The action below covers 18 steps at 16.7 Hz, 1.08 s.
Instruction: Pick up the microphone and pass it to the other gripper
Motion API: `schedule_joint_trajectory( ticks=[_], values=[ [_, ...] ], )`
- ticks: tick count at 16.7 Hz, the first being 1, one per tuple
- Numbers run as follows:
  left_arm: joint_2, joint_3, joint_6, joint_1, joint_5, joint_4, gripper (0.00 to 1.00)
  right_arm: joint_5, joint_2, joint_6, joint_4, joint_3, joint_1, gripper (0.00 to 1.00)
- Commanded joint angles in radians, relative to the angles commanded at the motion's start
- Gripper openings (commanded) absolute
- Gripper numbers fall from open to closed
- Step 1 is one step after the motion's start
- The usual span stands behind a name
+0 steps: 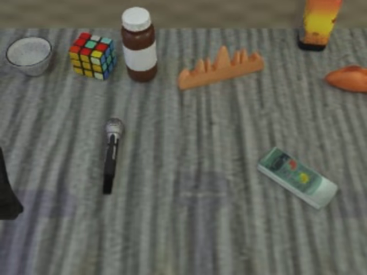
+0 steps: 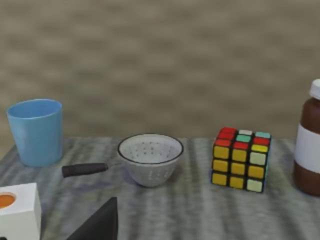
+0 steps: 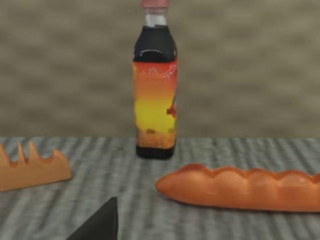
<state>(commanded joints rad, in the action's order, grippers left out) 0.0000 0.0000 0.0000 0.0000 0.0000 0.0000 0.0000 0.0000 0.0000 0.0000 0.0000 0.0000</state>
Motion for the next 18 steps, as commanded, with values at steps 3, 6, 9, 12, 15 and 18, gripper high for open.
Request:
schedule_joint_trajectory(
  ticks=[3, 6, 9, 12, 15, 18],
  values=[
    [0.010, 0.010, -0.002, -0.003, 0.000, -0.006, 1.00, 0.000, 0.000, 0.000, 0.000, 0.000, 0.000, 1.00],
    [0.104, 0.100, -0.023, -0.027, 0.000, -0.061, 1.00, 0.000, 0.000, 0.000, 0.000, 0.000, 0.000, 1.00],
    [0.295, 0.258, -0.061, -0.067, -0.003, -0.162, 1.00, 0.000, 0.000, 0.000, 0.000, 0.000, 0.000, 1.00],
    [0.574, 0.453, -0.108, -0.116, -0.009, -0.296, 1.00, 0.000, 0.000, 0.000, 0.000, 0.000, 0.000, 1.00],
    [0.899, 0.661, -0.159, -0.172, -0.015, -0.448, 1.00, 0.000, 0.000, 0.000, 0.000, 0.000, 0.000, 1.00],
    [1.230, 0.867, -0.210, -0.228, -0.020, -0.600, 1.00, 0.000, 0.000, 0.000, 0.000, 0.000, 0.000, 1.00]
  ],
)
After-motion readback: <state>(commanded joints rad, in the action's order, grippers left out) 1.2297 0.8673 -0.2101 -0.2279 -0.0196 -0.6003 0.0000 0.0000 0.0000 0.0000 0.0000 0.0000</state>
